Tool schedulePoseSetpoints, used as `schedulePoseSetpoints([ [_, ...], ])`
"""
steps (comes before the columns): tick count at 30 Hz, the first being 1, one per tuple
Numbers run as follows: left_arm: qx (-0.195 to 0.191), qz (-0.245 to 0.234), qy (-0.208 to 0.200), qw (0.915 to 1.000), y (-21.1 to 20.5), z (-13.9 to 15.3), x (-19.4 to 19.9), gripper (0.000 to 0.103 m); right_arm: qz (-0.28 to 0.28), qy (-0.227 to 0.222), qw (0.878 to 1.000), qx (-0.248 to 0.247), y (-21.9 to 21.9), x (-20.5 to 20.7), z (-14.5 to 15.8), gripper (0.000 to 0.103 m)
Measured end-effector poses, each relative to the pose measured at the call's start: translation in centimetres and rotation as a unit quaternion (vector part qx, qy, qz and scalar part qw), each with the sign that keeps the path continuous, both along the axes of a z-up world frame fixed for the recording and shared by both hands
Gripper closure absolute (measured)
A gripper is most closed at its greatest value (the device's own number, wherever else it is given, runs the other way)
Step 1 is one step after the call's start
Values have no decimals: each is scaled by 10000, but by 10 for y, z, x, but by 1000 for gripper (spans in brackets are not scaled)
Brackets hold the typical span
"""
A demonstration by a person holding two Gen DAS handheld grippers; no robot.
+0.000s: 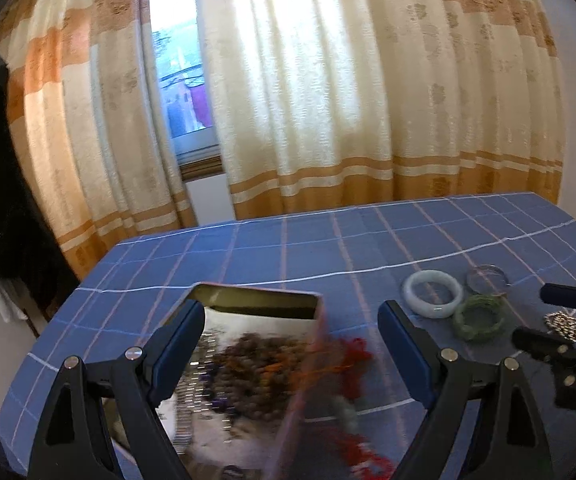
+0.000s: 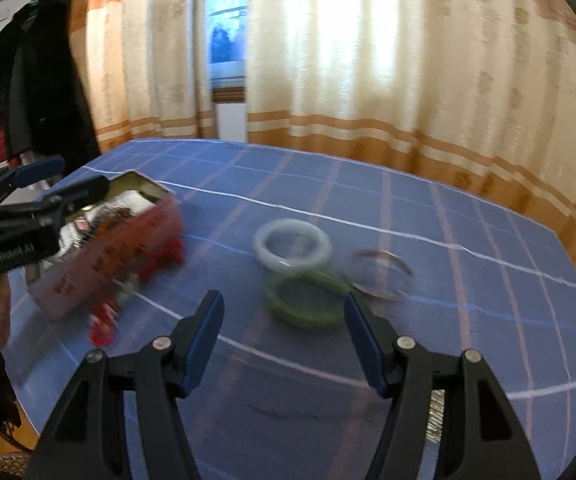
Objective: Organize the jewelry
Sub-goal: 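Move the right tool to the silver bead chain while the left tool approaches the green jade bangle, then grasp the silver bead chain with the right tool while the left tool grasps the green bangle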
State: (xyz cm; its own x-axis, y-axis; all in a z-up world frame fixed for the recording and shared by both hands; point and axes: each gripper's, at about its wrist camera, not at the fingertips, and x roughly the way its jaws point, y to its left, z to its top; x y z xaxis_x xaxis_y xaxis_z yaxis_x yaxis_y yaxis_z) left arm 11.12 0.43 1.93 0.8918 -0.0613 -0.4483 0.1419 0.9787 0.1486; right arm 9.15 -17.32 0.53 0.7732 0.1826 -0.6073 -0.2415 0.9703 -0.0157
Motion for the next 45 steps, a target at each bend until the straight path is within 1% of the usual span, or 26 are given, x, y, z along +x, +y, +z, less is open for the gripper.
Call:
schedulePoseSetpoints([
  [4,113,-325,62,9994,-30,-4,1,15,-507,45,9987,11,-47,-16,-5,37],
  [7,155,-516,215,9983,-56,-10,6,15,-810,94,9967,42,-72,-22,-7,38],
  [11,93,-769,624,9950,-83,-22,20,15,-1119,220,9934,112,-99,-27,-12,42],
  [15,34,-1032,1011,9895,-105,-36,32,15,-1139,314,9929,124,-108,-29,-18,47],
  [17,-41,-1121,1221,9862,-111,-43,39,24,-1108,370,9931,118,-108,-29,-21,48],
  [18,-74,-1189,1362,9835,-115,-48,43,38,-1099,398,9931,106,-108,-28,-22,49],
  [19,-105,-1247,1473,9811,-118,-51,46,47,-1086,435,9931,113,-109,-28,-25,50],
  [21,-190,-1325,1667,9769,-122,-57,51,48,-1048,502,9931,177,-112,-28,-29,50],
  [23,-193,-1328,1712,9761,-124,-59,53,48,-979,575,9933,228,-112,-26,-33,50],
  [26,-274,-1405,1869,9719,-128,-62,57,48,-831,719,9937,230,-109,-21,-37,50],
  [27,-251,-1442,1927,9703,-130,-64,59,48,-813,728,9938,225,-108,-21,-37,51],
  [30,-228,-1495,2037,9673,-133,-68,60,48,-712,930,9929,207,-106,-15,-41,59],
  [32,-254,-1584,2094,9646,-134,-69,60,57,-690,932,9931,172,-106,-15,-41,59],
  [33,-235,-1651,2138,9625,-136,-70,59,69,-654,921,9935,147,-104,-16,-42,64],
  [34,-224,-1668,2118,9627,-137,-70,58,81,-619,907,9939,139,-103,-17,-41,76],
  [36,-206,-1843,2124,9594,-139,-70,53,95,-591,880,9942,183,-104,-20,-41,79],
  [39,-120,-1939,2030,9597,-143,-68,45,96,-590,834,9946,167,-103,-22,-41,81],
  [40,-96,-1953,1995,9602,-143,-67,44,97,-607,795,9948,172,-103,-23,-40,84],
  [43,-11,-1991,1818,9630,-145,-63,38,97,-664,678,9952,231,-104,-26,-37,90],
  [45,53,-1947,1603,9677,-145,-58,33,97,-699,587,9954,288,-105,-27,-35,90],
])
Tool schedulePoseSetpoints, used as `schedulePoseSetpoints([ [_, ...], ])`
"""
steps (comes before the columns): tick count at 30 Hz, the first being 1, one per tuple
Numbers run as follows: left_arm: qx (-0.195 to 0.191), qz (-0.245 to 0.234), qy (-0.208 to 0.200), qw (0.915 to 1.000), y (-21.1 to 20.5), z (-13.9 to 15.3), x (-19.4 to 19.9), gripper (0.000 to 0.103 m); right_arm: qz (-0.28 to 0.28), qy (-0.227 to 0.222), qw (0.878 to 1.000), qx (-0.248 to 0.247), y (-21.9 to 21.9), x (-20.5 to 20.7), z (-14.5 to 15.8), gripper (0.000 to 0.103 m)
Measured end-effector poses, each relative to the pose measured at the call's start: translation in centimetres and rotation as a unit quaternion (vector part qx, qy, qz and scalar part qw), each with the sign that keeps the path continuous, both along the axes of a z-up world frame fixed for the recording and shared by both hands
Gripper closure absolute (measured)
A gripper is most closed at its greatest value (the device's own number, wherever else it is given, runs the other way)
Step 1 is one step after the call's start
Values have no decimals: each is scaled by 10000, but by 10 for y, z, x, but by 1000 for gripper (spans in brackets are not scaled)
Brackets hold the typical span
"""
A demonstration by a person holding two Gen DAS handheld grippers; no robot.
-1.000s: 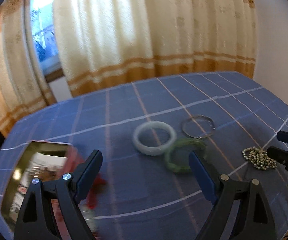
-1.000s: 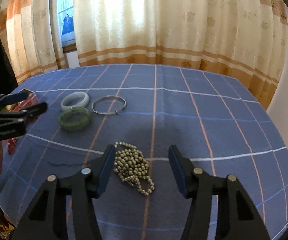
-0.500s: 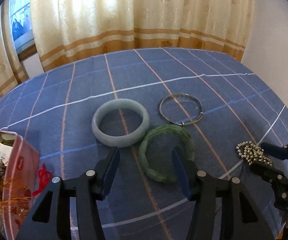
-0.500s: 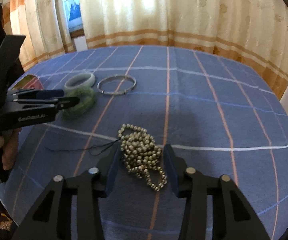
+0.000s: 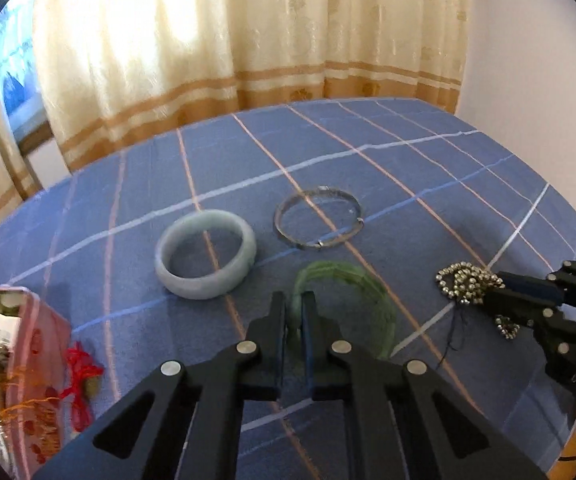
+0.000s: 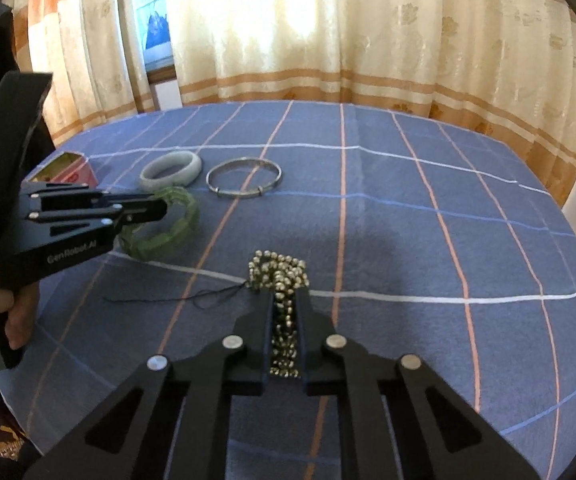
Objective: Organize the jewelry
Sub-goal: 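Grasp the silver bead chain with the right tool while the left tool grasps the green bangle, then lift the bead chain and green bangle and carry both over the pink tin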
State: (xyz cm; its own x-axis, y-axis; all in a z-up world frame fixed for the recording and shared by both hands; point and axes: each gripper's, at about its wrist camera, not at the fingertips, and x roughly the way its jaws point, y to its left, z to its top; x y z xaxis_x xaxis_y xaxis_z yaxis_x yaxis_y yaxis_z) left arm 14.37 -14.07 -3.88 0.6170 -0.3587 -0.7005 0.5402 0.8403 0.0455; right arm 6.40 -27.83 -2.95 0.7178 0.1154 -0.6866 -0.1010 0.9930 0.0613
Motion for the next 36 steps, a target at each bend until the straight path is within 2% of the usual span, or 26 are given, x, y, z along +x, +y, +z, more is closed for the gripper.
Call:
schedulePoseSetpoints([
  [10,-128,126,-495,9986,6,13,-7,97,-122,-244,9996,23,-2,-3,6,91],
  [17,-214,182,-588,9979,11,16,-10,97,-155,-434,9989,112,-2,-2,15,92],
  [36,-485,424,-1246,9901,56,66,-45,97,209,-1095,9938,-4,33,4,76,92],
])
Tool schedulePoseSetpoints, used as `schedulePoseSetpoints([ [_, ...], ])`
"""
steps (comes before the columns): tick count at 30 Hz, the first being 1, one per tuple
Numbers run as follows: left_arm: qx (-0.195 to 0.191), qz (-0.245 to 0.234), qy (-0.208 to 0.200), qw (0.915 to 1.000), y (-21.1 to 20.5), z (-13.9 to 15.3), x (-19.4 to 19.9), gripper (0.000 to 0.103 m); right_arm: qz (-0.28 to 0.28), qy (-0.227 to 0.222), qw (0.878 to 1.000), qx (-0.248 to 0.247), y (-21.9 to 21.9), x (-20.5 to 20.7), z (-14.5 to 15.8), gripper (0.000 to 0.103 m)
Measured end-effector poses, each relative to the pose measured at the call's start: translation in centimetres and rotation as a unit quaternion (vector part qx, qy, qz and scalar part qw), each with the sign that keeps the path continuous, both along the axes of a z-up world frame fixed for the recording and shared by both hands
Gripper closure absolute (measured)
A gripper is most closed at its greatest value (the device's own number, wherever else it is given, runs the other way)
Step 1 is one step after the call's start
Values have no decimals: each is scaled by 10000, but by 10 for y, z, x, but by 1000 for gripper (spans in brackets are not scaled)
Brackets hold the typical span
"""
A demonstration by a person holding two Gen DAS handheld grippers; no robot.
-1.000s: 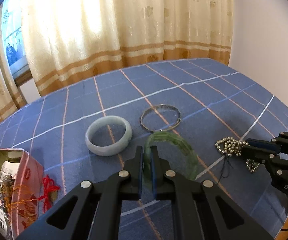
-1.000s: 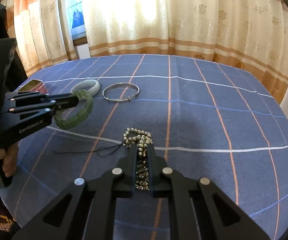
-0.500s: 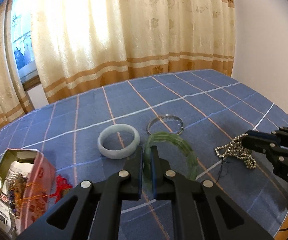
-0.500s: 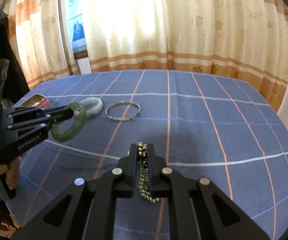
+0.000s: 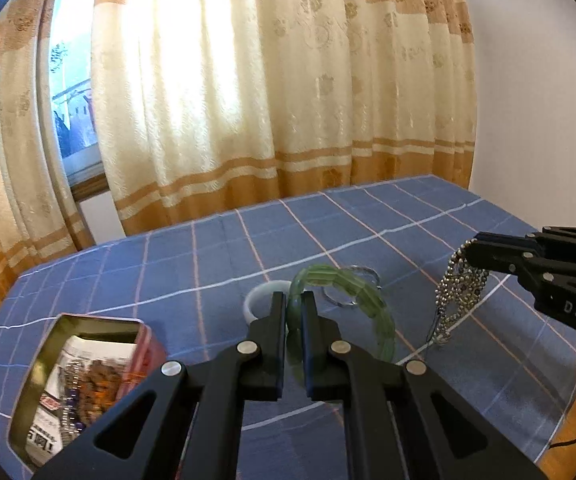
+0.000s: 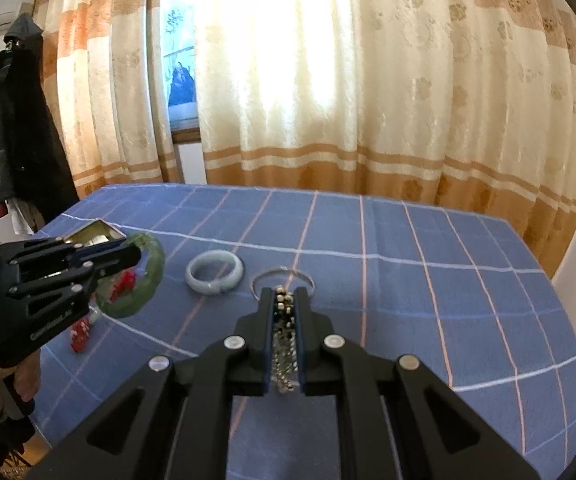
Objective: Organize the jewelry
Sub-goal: 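Lift the bead chain and green bangle and carry both over the pink tin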
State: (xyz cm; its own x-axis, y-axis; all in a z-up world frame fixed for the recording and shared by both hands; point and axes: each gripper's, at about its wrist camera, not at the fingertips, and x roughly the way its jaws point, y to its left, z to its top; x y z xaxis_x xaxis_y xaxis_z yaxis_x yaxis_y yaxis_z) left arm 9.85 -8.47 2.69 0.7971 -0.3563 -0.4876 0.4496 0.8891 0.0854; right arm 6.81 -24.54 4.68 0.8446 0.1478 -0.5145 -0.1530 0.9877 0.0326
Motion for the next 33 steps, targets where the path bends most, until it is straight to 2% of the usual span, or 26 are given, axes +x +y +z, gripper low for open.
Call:
schedulePoseSetpoints([
  [18,-132,760,-301,9966,79,30,10,97,572,-452,9972,-178,60,20,44,92],
  [33,-80,1397,-393,9894,152,40,14,97,1357,-728,9877,-273,141,40,69,92],
])
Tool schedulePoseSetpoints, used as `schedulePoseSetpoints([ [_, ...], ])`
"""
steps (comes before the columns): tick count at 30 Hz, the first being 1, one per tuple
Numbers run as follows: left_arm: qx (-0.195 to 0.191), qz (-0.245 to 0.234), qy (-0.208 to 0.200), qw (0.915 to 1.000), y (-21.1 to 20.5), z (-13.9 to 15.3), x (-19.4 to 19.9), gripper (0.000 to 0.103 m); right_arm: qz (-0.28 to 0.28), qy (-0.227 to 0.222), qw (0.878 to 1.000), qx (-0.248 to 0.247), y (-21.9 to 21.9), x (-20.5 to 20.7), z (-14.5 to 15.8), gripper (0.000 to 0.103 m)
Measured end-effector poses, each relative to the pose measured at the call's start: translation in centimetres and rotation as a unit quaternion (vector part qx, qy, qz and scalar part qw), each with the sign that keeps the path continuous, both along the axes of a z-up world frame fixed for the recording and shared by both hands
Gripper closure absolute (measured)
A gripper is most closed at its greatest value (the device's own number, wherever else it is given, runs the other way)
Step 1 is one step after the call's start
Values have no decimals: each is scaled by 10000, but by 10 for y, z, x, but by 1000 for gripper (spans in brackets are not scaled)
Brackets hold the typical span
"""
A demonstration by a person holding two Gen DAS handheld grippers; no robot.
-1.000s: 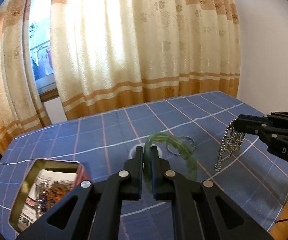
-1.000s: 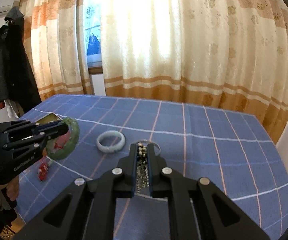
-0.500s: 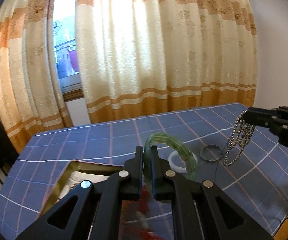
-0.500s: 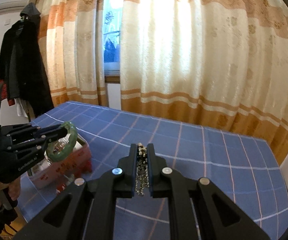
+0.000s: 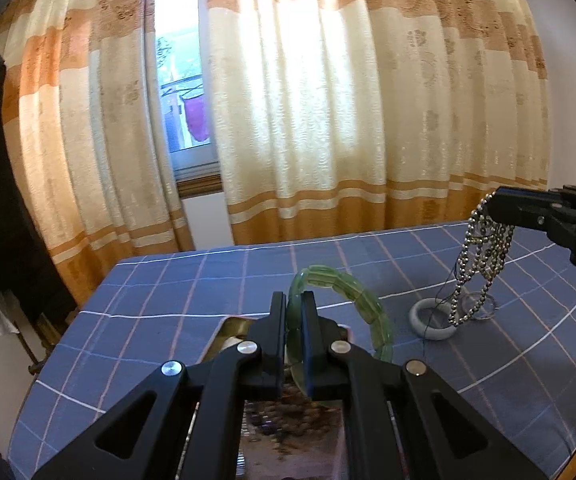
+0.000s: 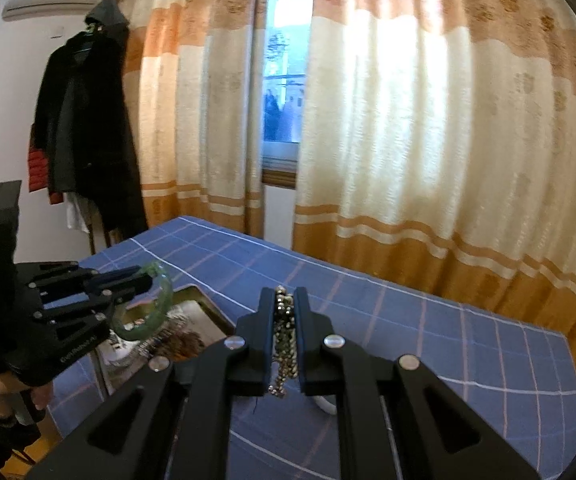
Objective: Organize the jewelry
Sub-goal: 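Lift the bead chain and green bangle and carry both over the pink tin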
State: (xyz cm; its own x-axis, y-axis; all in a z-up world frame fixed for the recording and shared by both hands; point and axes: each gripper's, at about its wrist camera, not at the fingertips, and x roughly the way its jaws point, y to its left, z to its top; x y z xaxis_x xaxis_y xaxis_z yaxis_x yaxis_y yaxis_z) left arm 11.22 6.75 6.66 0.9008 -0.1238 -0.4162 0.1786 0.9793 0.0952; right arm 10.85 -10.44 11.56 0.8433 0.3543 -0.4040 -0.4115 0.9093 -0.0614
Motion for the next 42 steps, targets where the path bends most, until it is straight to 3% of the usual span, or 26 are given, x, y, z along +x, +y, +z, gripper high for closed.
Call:
schedulePoseSetpoints([
  [11,-23,295,69,9995,38,-6,3,97,551,73,9985,-31,55,12,-1,92],
  [28,-48,539,221,9983,62,-21,0,97,1065,166,9941,-86,106,5,-12,92],
  [42,-115,659,527,9964,77,-45,8,97,1231,573,9905,-212,127,12,-47,92],
])
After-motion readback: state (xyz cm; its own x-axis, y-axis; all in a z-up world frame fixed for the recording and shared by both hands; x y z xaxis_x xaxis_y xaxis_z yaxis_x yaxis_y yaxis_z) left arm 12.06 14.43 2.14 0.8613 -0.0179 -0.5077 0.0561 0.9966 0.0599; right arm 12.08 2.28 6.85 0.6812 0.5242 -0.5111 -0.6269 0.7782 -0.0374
